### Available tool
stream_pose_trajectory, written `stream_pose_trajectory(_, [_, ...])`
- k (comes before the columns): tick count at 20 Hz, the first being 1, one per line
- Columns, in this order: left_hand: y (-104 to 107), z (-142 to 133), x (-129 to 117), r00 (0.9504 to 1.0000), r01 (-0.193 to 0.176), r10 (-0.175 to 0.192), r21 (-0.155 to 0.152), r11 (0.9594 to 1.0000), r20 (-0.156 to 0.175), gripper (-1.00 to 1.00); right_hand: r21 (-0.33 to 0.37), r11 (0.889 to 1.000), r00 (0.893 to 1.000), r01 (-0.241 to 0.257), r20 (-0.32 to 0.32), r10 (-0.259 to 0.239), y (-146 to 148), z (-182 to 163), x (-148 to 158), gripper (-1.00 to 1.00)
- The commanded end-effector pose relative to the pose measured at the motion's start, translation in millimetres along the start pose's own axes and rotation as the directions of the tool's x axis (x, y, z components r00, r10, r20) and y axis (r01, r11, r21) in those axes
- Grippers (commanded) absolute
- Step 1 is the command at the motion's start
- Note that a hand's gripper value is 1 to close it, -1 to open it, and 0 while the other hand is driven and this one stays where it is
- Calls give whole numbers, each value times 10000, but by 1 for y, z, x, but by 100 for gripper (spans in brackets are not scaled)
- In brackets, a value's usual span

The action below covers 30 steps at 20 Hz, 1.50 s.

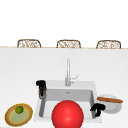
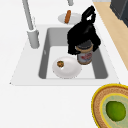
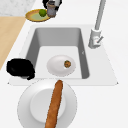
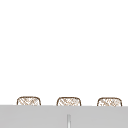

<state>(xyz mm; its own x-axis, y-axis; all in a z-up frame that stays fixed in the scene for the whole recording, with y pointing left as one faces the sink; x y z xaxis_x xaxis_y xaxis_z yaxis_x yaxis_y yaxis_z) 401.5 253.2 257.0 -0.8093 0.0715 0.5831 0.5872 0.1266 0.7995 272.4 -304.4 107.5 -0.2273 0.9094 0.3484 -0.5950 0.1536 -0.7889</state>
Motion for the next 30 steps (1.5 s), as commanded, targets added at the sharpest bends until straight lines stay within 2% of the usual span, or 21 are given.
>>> stream_pose_trajectory(1, [6,30,4,9994,-349,350,26,9994,-44,100,0,10000,10000,0,0,0,0,0,0,0])
stream_pose_trajectory(5, [6,63,0,9998,-181,181,6,9998,-25,100,0,10000,10000,0,0,0,0,0,0,0])
stream_pose_trajectory(11, [-14,115,-22,9999,149,-149,66,9999,-68,100,0,10000,10000,0,0,0,0,0,0,0])
stream_pose_trajectory(13, [-19,126,-39,9991,367,-379,583,9976,192,100,0,10000,10000,0,0,0,0,0,0,0])
stream_pose_trajectory(16, [-32,144,-52,9987,489,-497,692,9964,94,100,0,10000,10000,0,0,0,0,0,0,0])
stream_pose_trajectory(17, [-35,148,-56,9987,514,-515,511,9974,24,100,0,10000,10000,0,0,0,0,0,0,0])
stream_pose_trajectory(19, [-44,152,-62,9972,691,-676,481,9965,-308,100,0,10000,10000,0,0,0,0,0,0,0])
stream_pose_trajectory(20, [-48,151,-65,9966,761,-746,424,9962,-346,100,0,10000,10000,0,0,0,0,0,0,0])
stream_pose_trajectory(23, [-56,153,-75,9959,883,-879,185,9959,-236,100,0,10000,10000,0,0,0,0,0,0,0])
stream_pose_trajectory(26, [-45,146,-78,9968,784,-782,97,9969,-185,100,0,10000,10000,0,0,0,0,0,0,0])
stream_pose_trajectory(30, [-37,150,-83,9975,685,-685,-1,9976,-164,100,0,10000,10000,0,0,0,0,0,0,0])
